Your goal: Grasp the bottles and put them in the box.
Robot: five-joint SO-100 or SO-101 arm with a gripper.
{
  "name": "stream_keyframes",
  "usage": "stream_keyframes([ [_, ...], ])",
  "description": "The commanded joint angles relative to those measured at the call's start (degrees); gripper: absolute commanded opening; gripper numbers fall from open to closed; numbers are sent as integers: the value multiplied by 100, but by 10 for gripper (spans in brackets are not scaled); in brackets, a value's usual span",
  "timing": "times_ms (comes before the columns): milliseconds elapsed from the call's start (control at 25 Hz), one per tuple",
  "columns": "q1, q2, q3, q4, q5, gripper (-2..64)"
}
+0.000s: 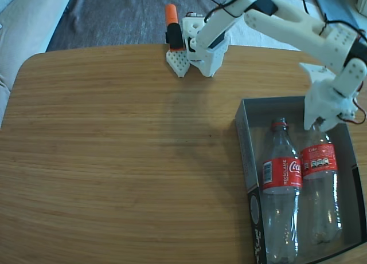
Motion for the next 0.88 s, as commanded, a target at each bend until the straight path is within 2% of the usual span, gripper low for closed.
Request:
stream_keyframes([
  [0,158,659,-70,167,-62,-5],
  [200,633,1099,-70,492,-18,-3],
  [520,2540,1731,-62,571,18,-3],
  [840,4245,2751,237,483,1854,-3],
])
